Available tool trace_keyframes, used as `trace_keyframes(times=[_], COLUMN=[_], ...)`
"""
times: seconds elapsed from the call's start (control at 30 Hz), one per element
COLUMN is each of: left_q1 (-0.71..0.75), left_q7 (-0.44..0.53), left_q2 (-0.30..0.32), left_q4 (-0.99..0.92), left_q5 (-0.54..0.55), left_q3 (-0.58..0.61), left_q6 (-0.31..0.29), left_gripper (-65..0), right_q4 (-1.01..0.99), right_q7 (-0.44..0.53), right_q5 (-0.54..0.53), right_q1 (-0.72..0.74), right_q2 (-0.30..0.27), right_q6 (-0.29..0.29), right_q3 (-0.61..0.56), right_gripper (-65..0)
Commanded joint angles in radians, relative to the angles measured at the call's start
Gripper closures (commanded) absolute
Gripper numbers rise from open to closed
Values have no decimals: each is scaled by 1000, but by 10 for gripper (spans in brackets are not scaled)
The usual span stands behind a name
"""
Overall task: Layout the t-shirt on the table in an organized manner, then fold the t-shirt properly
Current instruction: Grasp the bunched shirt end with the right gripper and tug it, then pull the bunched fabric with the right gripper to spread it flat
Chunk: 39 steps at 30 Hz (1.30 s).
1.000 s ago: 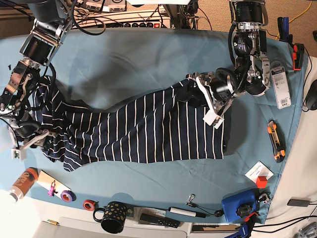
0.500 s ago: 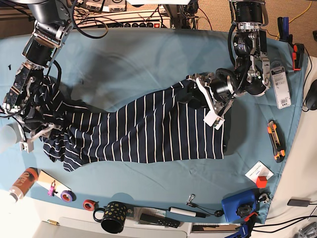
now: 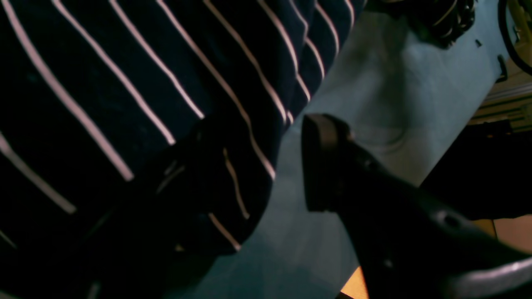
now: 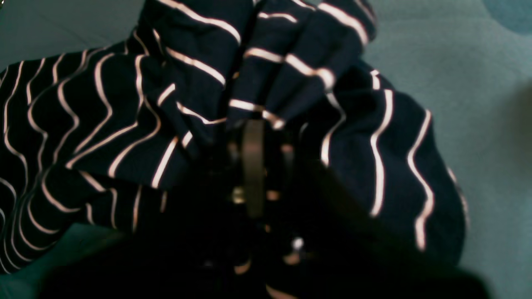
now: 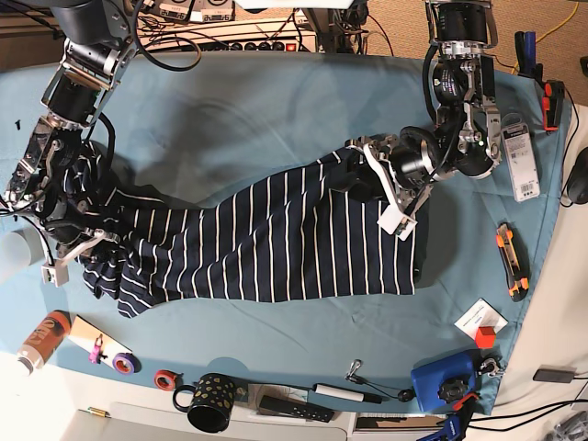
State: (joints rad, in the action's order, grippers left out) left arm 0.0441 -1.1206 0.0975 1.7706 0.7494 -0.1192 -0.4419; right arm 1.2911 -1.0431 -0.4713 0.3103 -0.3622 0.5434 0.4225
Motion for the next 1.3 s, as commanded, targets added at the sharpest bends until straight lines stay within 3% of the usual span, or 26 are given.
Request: trace_keyframes(times=[0.0, 0.17, 0.37, 0.63, 0.7, 0.87, 1.03, 1.17, 1.27], left_q1=[-14, -14, -14, -14, -14, -14, -13, -14, -14], left_q7=[22, 22, 23, 23, 23, 23, 23, 23, 22], left_q2=[3, 3, 2, 3, 3, 3, 3, 3, 3], left_q4=[18, 18, 18, 18, 18, 18, 17, 17, 17], left_q5=[22, 22, 22, 22, 22, 22, 22, 22, 22], left_q3=[-2, -2, -2, -2, -2, -2, -2, -2, -2], left_q6=[-5, -5, -5, -5, -5, -5, -5, -4, -5], left_gripper=[-309, -309, -309, -309, -309, -309, -309, -309, -309], right_q4=[32, 122, 370, 670, 738, 822, 821, 821, 821], right_q7=[18, -113, -283, -301, -311, -278, -285, -311, -314], right_q5=[-18, -56, -305, -437, -468, -470, -350, -294, -291], right_q1=[28, 19, -102, -418, -499, -639, -648, -669, -703], right_q2=[-17, -18, -18, -18, -18, -17, -17, -17, -17], right_q6=[6, 18, 63, 155, 155, 155, 155, 155, 155], right_q3=[2, 2, 3, 3, 3, 3, 3, 3, 3], right_gripper=[0, 0, 0, 0, 0, 0, 0, -250, -273])
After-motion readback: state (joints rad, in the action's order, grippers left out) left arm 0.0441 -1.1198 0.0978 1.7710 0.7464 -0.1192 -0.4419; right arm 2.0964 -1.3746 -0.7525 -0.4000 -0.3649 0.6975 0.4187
